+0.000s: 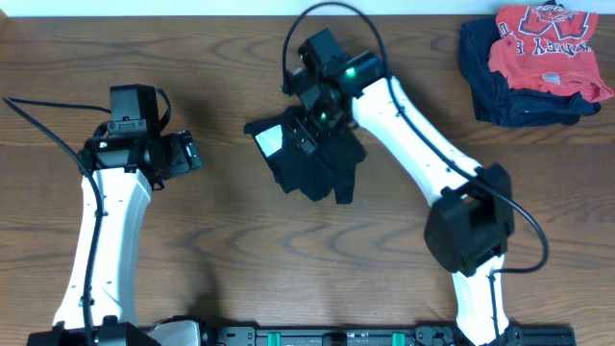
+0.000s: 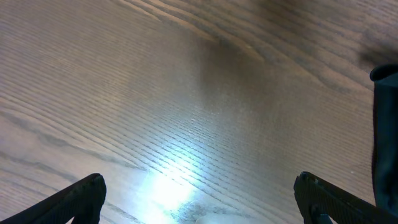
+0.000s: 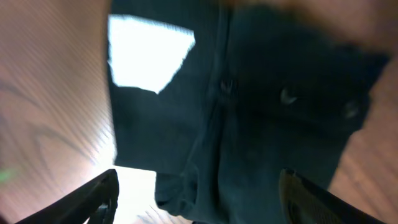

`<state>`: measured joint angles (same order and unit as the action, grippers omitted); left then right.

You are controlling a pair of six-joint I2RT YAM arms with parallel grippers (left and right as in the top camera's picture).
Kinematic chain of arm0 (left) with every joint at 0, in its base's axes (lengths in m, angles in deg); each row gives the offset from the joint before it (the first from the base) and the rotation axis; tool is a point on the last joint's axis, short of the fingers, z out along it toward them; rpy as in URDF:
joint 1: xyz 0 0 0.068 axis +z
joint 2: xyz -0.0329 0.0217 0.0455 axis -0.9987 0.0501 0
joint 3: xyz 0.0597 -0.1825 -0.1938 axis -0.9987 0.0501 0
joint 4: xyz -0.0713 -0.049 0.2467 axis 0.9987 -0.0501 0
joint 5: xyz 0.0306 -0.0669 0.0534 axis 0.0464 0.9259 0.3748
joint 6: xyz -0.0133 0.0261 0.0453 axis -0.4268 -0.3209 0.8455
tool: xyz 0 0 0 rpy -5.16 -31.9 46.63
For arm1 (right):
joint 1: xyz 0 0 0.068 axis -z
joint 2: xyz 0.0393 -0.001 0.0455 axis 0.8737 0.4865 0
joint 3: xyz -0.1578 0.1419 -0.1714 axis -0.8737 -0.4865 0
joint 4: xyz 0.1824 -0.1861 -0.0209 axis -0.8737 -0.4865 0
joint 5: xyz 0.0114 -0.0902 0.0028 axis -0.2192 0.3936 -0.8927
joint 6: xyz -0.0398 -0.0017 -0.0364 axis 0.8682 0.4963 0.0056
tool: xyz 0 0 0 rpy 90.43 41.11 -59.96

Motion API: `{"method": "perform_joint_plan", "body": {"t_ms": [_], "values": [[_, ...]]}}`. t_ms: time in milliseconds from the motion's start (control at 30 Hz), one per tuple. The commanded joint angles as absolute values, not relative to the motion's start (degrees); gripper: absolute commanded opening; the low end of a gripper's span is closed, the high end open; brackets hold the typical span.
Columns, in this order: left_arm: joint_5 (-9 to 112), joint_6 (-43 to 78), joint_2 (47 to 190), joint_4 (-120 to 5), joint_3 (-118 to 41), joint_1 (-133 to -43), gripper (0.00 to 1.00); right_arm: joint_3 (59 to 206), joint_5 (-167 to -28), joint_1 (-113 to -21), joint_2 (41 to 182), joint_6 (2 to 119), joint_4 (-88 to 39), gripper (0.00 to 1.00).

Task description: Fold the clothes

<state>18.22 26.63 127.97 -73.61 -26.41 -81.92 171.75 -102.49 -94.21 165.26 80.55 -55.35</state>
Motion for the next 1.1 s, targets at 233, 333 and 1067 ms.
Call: {"method": "perform_joint_plan", "body": {"t_ms": [233,333,1067], "values": [[18.7,25.9,128.5,-72.9,-27.1,-81.7,0.98,162.6,-97.5,-94.0,171.5,79.4,-54.6,0.80],[18.7,25.9,128.5,-72.7,-27.1,-81.7,0.98,159.6,-91.8,-92.3,172.2,78.9,-52.1,0.81],[18.7,26.0,128.5,-72.1,-27.1,-81.7,0.98,175.1,-92.7,-77.7,168.8,81.1,-56.4,0.79]]}}
